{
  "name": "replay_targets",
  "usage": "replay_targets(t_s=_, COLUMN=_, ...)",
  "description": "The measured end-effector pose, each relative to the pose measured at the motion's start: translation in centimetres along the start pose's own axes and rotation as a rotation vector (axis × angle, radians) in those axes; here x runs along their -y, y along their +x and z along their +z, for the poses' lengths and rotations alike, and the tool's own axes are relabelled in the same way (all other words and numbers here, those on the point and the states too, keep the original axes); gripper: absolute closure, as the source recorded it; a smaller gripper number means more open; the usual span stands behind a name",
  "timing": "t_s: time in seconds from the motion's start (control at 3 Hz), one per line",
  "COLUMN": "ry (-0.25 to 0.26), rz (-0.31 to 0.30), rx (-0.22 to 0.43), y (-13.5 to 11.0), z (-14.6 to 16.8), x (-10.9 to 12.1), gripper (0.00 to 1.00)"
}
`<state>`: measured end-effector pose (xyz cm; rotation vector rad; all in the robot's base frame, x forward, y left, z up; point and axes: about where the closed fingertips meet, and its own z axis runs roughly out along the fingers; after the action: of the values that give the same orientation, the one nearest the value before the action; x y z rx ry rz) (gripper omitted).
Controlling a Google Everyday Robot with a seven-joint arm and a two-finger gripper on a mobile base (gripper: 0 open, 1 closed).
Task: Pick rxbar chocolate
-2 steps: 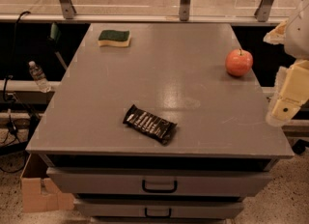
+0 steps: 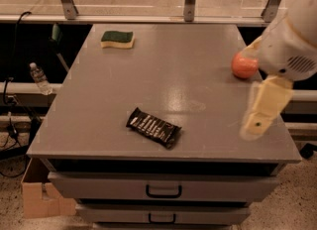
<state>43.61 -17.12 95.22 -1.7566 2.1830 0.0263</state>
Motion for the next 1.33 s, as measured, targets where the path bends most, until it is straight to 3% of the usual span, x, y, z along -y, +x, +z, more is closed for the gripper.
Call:
replay_targets(t_s=0.33, ry=-0.106, rz=-0.051, rx=0.108, y=-6.3, z=5.4, x=-3.2, gripper=0.0)
replay_targets(t_s=0.67, ry=-0.164, rz=-0.084, rx=0.187, y=-11.5, z=9.4, x=-5.2, gripper=0.0)
replay_targets(t_s=1.0, ry=-0.182, rz=-0.092, rx=0.238, y=-15.3, z=11.8, x=-5.9, gripper=0.0)
replay_targets(t_s=1.33, ry=-0.171, rz=-0.081, rx=0.269, y=-17.3, z=13.7, x=-5.6, gripper=0.0)
